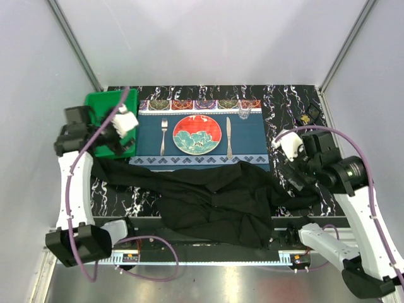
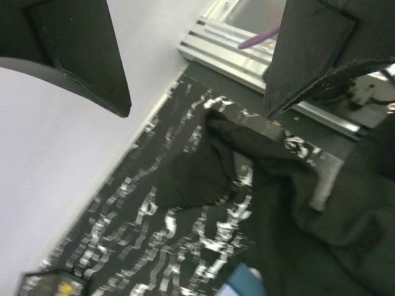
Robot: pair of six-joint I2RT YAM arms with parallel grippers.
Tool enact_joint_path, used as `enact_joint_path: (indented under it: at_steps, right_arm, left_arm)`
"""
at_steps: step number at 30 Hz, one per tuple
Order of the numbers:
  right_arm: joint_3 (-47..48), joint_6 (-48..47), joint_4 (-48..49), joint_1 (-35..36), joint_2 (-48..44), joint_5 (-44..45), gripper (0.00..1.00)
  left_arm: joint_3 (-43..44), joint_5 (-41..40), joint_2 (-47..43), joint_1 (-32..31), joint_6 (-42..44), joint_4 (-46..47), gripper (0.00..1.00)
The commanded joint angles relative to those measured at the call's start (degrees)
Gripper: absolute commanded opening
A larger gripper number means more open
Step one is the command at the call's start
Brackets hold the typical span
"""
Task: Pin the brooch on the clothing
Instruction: Flatten out the clothes at the center of the board.
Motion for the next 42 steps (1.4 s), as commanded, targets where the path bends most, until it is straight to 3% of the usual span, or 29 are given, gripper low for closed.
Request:
enact_joint_path:
  at_steps: [1, 3, 4, 5, 8, 11, 15, 18, 19, 21, 22, 27, 30, 33, 36, 42]
  right_arm:
    - [-1.32, -1.51, -2.18, -0.14, 6.75, -12.35, 0.91]
    - [-2.38, -2.30, -0.14, -0.05, 10.09, -15.69, 0.90]
    - [-3.95, -2.65, 1.61, -0.14, 11.23, -16.05, 0.88]
    - [-4.58, -3.35, 2.50, -0.23, 13.33, -15.79, 0.87]
    - [-7.30, -3.36, 6.28, -0.76, 17.29, -15.44, 0.87]
    - [-9.06, -2.92, 6.99, -1.90, 22.73, -12.72, 0.84]
    - [-9.77, -6.86, 5.50, -9.96, 26.18, -9.81, 0.80]
    - [-11.34, -11.78, 2.61, -15.08, 26.45, -10.08, 0.77]
    - [-13.44, -12.66, 2.25, -15.61, 26.27, -9.03, 0.77]
    - [-16.34, -15.47, 3.37, -16.75, 24.61, -7.45, 0.75]
    - [-19.58, -16.27, 4.60, -17.45, 23.82, -5.35, 0.75]
    - [-21.73, -20.49, 9.62, -26.83, 22.66, -3.66, 0.74]
    - [-17.52, -20.41, 10.50, -30.27, 24.25, -5.68, 0.72]
    - [-13.74, -19.79, 11.03, -32.39, 26.00, -8.05, 0.72]
    - [-9.53, -17.87, 10.95, -35.73, 29.77, -11.03, 0.72]
    - [5.23, -12.85, 3.58, -44.17, 41.37, -21.85, 0.72]
  left_arm:
    - [-4.34, 14.82, -2.07, -12.86, 15.50, -20.47, 0.91]
    - [-9.87, 16.94, -3.57, -17.26, 27.47, -25.65, 0.90]
    - [-11.98, 15.39, -5.23, -18.40, 29.30, -25.66, 0.90]
    - [-15.57, 13.80, -6.03, -23.55, 29.05, -21.66, 0.89]
    - [-19.81, 8.97, -6.39, -31.82, 23.71, -11.13, 0.87]
    - [-19.83, 2.73, -1.04, -39.82, 15.79, -3.81, 0.83]
    - [-17.89, -0.79, 7.40, -42.05, 11.14, 1.04, 0.77]
    - [-16.58, -5.35, 12.67, -42.14, 10.59, 4.48, 0.50]
    - [-15.87, -6.24, 14.60, -42.06, 10.07, 4.92, 0.35]
    - [-13.42, -6.95, 16.72, -40.92, 7.36, 6.24, 0.16]
    - [-12.45, -7.04, 17.42, -39.17, 4.90, 9.29, 0.00]
    - [-4.54, -11.34, 24.61, -32.40, -12.92, 16.17, 0.00]
    - [-0.76, -14.58, 29.01, -29.23, -17.86, 16.26, 0.00]
    - [1.09, -16.27, 32.01, -28.43, -16.84, 14.16, 0.01]
    - [0.92, -14.79, 32.20, -28.43, -16.65, 13.27, 0.33]
    - [0.75, -13.11, 30.01, -28.52, -17.27, 13.89, 0.64]
